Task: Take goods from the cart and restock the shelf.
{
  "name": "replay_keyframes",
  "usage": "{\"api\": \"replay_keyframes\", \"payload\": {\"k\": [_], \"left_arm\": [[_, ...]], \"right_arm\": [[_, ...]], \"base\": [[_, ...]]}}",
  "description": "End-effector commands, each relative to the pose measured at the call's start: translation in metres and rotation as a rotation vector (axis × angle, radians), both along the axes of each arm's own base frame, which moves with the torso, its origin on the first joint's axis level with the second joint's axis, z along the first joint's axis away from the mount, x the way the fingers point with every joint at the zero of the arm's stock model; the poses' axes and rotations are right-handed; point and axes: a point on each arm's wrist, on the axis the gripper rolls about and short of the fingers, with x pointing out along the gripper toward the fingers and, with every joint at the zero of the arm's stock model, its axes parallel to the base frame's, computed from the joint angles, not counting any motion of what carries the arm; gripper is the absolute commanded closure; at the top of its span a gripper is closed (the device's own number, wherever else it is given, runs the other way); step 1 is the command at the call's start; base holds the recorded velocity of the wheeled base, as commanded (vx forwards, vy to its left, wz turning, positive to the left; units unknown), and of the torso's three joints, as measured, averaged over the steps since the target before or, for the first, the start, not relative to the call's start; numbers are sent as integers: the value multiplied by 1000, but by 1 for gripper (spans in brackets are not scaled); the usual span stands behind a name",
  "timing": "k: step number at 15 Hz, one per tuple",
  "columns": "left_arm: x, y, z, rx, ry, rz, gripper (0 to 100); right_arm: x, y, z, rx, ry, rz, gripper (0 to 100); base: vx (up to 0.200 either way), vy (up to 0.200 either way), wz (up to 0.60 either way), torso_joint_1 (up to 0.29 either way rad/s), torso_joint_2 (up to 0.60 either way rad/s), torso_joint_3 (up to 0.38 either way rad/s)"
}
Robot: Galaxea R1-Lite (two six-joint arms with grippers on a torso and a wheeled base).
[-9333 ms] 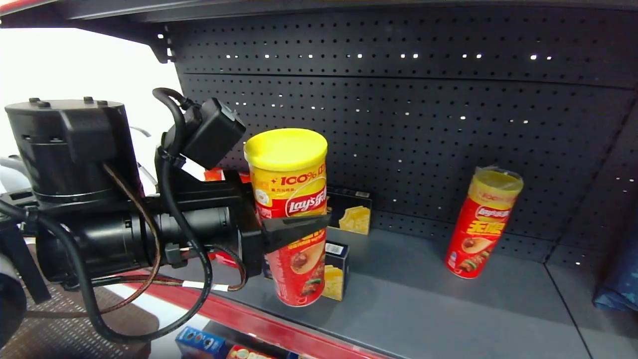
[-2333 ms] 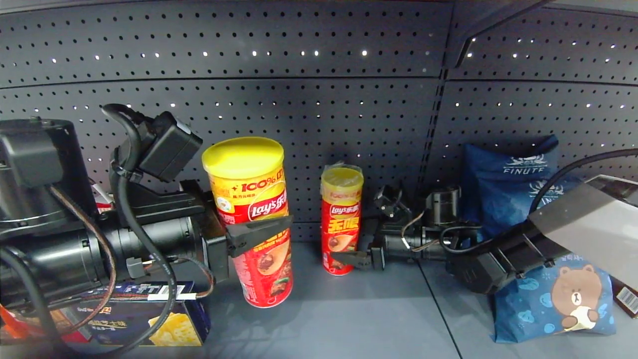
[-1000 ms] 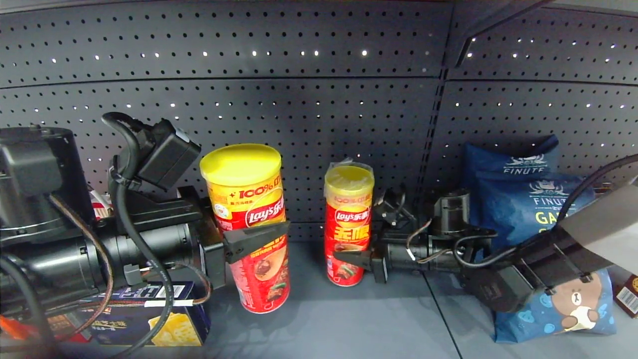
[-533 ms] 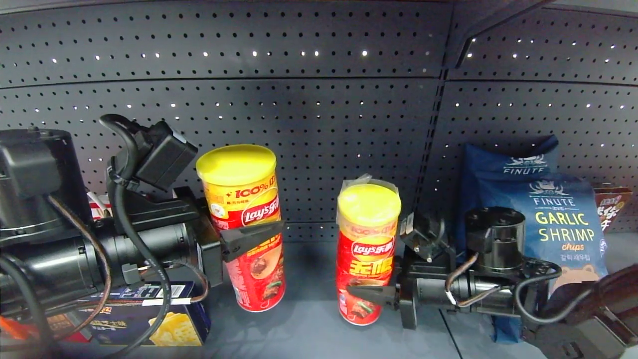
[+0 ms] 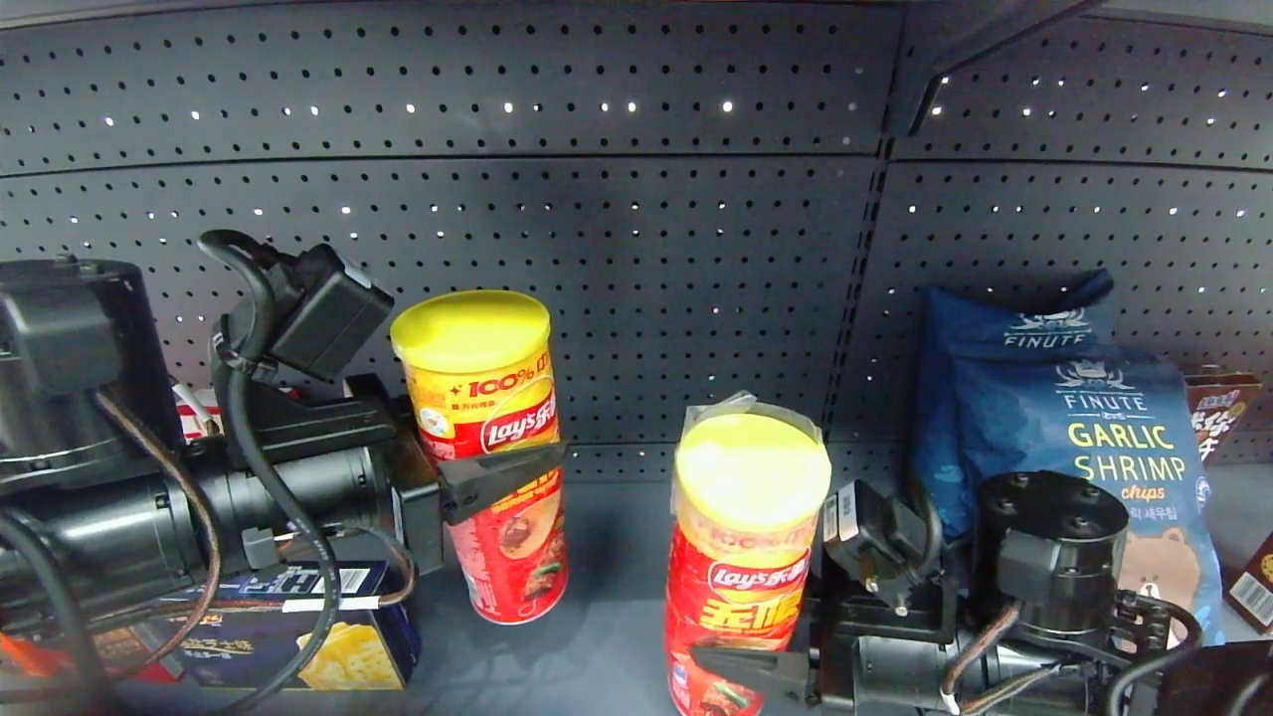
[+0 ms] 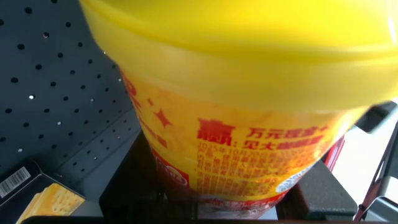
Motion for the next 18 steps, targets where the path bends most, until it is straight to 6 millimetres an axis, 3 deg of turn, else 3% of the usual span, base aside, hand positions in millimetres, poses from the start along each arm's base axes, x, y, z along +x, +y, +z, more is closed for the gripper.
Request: {"api": "replay_keyframes", "payload": {"k": [1,9,18], "left_arm": [[0,0,0,0,0,0,100],[0,0,-1,3,6,0,100],[0,0,-1,3,6,-3,100]], "right_arm": [[-5,2,-6,-14,13,18,100],[4,12,-30,-43,36,3,100],[10,10,-35,-50,37,-14,100]], "base": [[0,0,0,0,0,0],[0,0,0,0,0,0],[0,0,0,0,0,0]]}}
